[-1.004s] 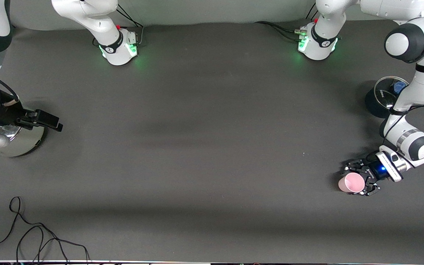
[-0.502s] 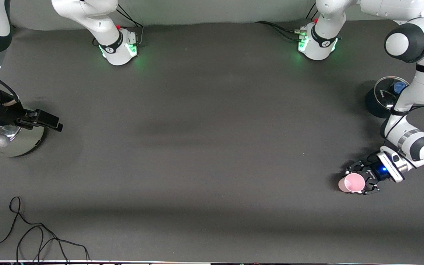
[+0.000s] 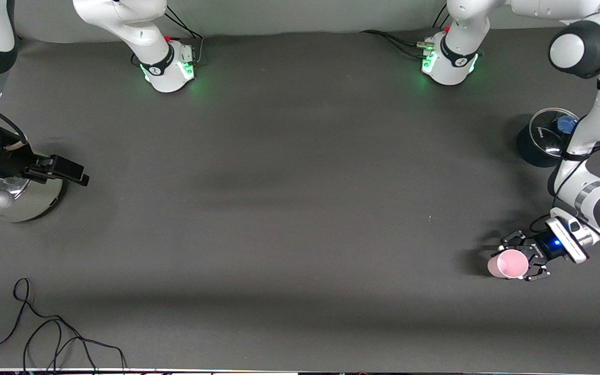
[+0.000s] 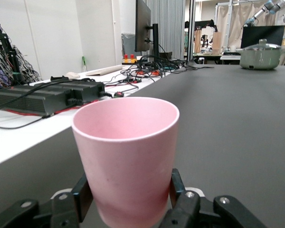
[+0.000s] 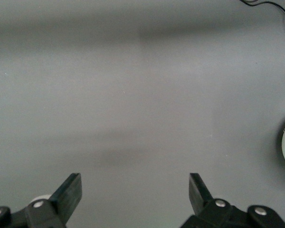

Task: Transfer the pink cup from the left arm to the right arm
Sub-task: 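Close the left gripper around the pink cup, then lift the cup with the left gripper while the right gripper reaches over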

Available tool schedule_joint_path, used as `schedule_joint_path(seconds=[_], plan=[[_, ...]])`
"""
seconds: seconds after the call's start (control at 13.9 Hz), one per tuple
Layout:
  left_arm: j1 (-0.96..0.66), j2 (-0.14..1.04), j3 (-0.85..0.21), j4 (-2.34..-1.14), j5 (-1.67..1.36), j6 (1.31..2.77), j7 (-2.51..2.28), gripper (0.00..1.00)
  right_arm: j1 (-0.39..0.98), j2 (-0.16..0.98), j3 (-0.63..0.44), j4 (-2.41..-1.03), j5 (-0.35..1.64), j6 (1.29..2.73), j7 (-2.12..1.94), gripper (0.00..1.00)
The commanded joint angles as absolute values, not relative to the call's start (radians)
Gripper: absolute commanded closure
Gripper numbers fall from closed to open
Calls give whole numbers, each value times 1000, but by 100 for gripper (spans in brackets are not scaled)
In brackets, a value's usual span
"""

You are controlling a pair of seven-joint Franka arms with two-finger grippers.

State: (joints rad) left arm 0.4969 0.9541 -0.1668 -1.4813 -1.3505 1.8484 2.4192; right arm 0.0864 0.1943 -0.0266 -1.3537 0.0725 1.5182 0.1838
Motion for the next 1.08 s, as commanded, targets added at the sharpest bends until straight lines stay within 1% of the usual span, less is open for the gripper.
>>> schedule_joint_path(seconds=[0.0,0.22,0.43,0.57,0.72,0.79,1.0], plan=[[489,764,-219,-1672,-1397,1952,2349,46,89,202,-28,-1359,61,1517,172,0],[477,585,-293,-1810,-1436,2064,2217,46,89,202,-29,-1361,61,1514,181,0],[477,444,-389,-1945,-1564,2173,2198,46,89,202,-29,-1362,61,1513,177,0],[477,340,-451,-2041,-1621,2212,2180,46,90,202,-29,-1361,63,1509,173,0],[476,249,-523,-2095,-1643,2259,2088,46,95,192,-25,-1356,74,1509,215,0],[474,218,-556,-2111,-1644,2284,2047,46,121,189,-25,-1355,81,1508,265,0],[471,134,-658,-2146,-1705,2351,1982,46,165,186,-25,-1321,174,1509,525,0]])
